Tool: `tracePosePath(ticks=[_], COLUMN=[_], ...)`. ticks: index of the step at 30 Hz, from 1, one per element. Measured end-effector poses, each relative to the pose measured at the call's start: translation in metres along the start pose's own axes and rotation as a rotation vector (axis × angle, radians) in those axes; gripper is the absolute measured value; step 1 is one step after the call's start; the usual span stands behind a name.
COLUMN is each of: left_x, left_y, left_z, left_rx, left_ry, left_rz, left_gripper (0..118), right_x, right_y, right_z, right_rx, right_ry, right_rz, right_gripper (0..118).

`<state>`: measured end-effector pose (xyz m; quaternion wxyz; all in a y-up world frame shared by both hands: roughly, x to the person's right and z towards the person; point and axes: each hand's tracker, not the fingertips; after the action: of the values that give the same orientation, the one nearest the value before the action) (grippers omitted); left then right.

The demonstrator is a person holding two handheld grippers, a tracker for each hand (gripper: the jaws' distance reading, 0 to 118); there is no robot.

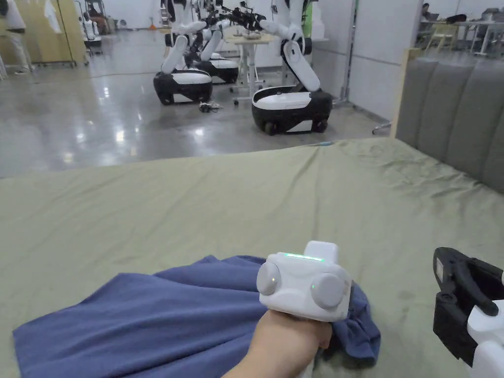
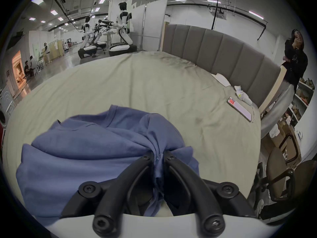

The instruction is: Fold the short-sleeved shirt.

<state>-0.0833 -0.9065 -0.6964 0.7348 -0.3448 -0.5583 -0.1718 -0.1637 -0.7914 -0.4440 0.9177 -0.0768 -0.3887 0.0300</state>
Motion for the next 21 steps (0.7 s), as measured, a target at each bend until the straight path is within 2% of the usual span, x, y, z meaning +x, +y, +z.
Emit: tracePosePath(ticks=[1, 4, 5, 8, 12, 13, 14, 15, 16, 17, 18, 21], left_x=[-0.004, -0.014, -0.019, -0.034, -0.068, -0.079, -0.085, -0.096, -0.103, -0.116, -0.129, -0.144], left_y=[-0.004, -0.007, -0.008, -0.016, -0.041, -0.055, -0.064, -0.08, -0.097, -0.11, -0.123, -0.164], left_z=[-0.002, 0.013, 0.026, 0.09, 0.194, 0.222, 0.24, 0.265, 0.283, 0.31, 0.331, 0.36], left_rx=[0.006, 0.095, 0.161, 0.394, 0.523, 0.558, 0.582, 0.623, 0.666, 0.723, 0.713, 0.729], left_ry=[0.001, 0.032, 0.046, 0.075, 0.166, 0.228, 0.266, 0.332, 0.419, 0.497, 0.475, 0.561], left_rz=[0.01, 0.077, 0.087, 0.06, 0.05, 0.068, 0.077, 0.052, 0.076, 0.137, 0.14, 0.221], left_gripper=[17, 94, 112, 114, 114, 113, 95, 44, 0, 0, 0, 0], right_x=[0.002, 0.001, -0.001, -0.009, -0.026, -0.033, -0.037, -0.043, -0.049, -0.055, -0.061, -0.079], right_y=[-0.004, -0.011, -0.012, -0.014, -0.015, -0.015, -0.015, -0.016, -0.016, -0.017, -0.017, -0.017], right_z=[-0.001, -0.004, -0.005, -0.009, -0.022, -0.026, -0.028, -0.031, -0.032, -0.034, -0.035, -0.037], right_rx=[-0.01, -0.034, -0.039, -0.04, -0.033, -0.034, -0.034, -0.036, -0.039, -0.038, -0.037, -0.036], right_ry=[-0.002, 0.007, 0.012, 0.039, 0.089, 0.102, 0.12, 0.151, 0.162, 0.166, 0.18, 0.228], right_rz=[0.001, -0.004, -0.001, 0.009, 0.005, 0.003, -0.003, -0.02, -0.023, -0.019, -0.013, 0.009], right_gripper=[0, 0, 0, 0, 0, 0, 0, 0, 0, 0, 0, 0])
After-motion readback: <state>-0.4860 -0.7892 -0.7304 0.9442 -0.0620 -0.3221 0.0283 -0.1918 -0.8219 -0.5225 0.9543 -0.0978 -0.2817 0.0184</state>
